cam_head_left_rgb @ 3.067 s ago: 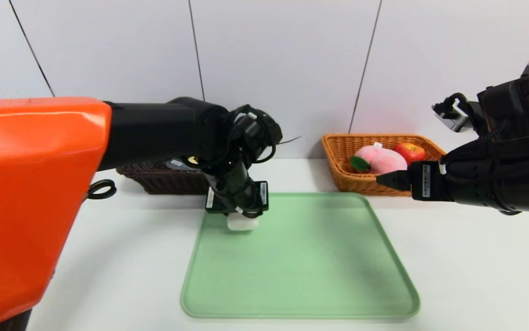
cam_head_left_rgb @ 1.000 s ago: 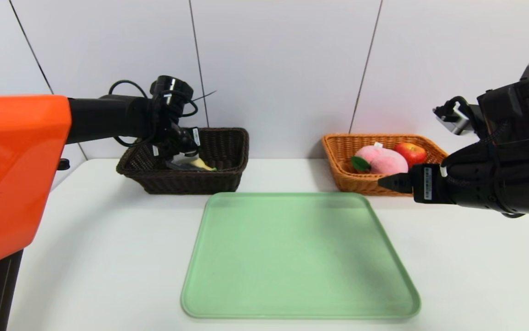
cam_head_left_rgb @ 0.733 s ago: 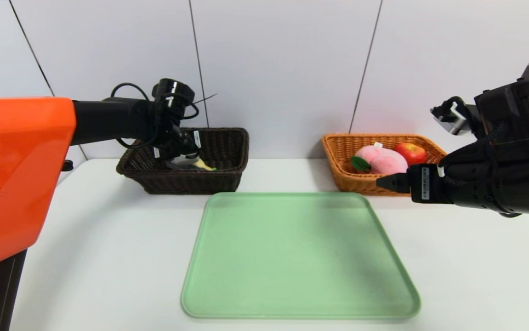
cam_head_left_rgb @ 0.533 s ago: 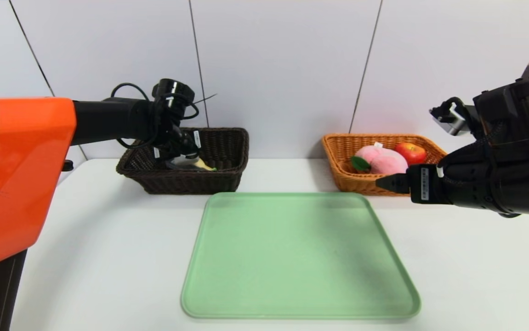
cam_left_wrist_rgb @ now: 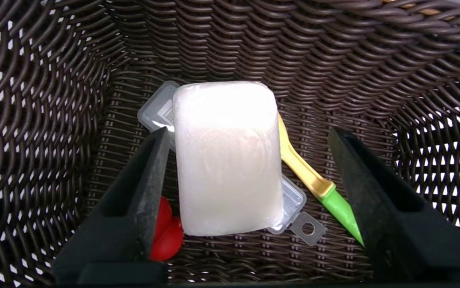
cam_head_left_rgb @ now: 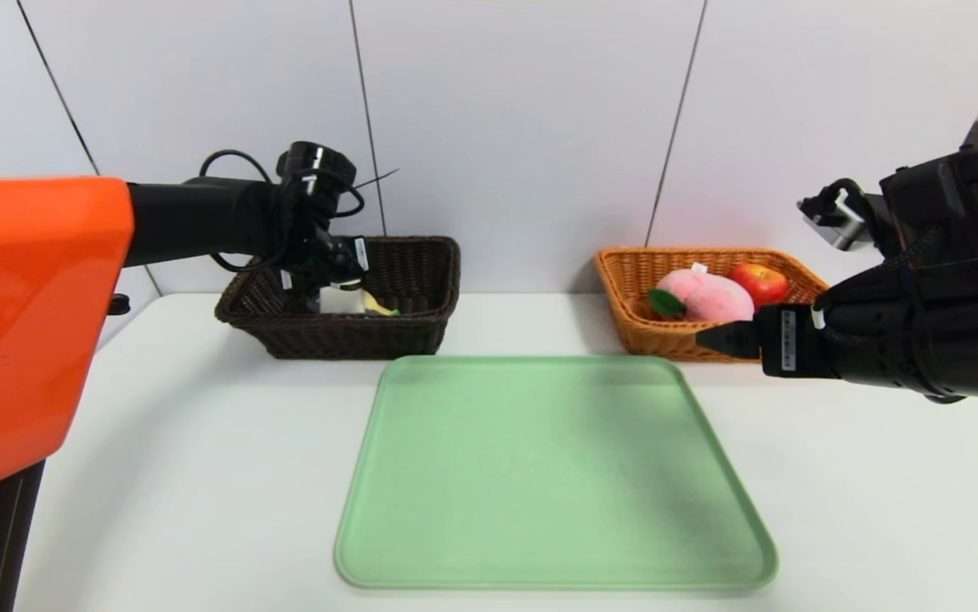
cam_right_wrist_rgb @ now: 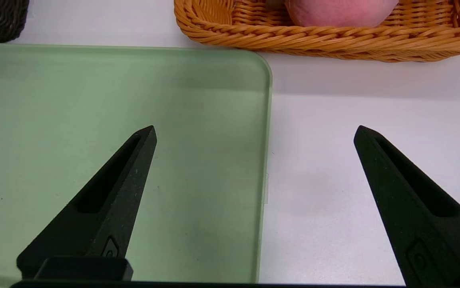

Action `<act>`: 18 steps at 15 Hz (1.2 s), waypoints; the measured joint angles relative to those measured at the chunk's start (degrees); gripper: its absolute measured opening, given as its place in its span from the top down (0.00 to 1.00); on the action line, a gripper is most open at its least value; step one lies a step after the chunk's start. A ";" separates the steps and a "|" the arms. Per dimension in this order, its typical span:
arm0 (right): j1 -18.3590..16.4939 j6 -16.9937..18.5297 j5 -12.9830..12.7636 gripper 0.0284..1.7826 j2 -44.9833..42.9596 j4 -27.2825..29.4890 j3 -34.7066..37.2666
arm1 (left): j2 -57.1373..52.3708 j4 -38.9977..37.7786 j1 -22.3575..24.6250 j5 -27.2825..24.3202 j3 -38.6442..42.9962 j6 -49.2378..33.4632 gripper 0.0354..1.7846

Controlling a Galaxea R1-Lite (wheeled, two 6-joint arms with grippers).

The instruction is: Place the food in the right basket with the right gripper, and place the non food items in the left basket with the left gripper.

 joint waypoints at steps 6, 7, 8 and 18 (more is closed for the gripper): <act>-1.02 -0.20 -0.33 0.04 -0.99 0.20 0.28 | -15.52 6.67 -1.23 -1.00 1.35 3.36 0.12; -1.55 -0.85 -0.39 0.04 -1.60 0.88 0.55 | -19.97 10.26 -1.49 -2.27 2.93 5.22 0.11; -2.76 -2.62 -0.46 0.04 -2.36 2.67 0.74 | -24.73 13.46 -1.54 -4.16 5.22 7.19 0.11; -16.92 -9.63 -0.68 0.04 -24.61 20.04 2.65 | -73.77 20.46 5.07 0.83 43.95 16.35 0.06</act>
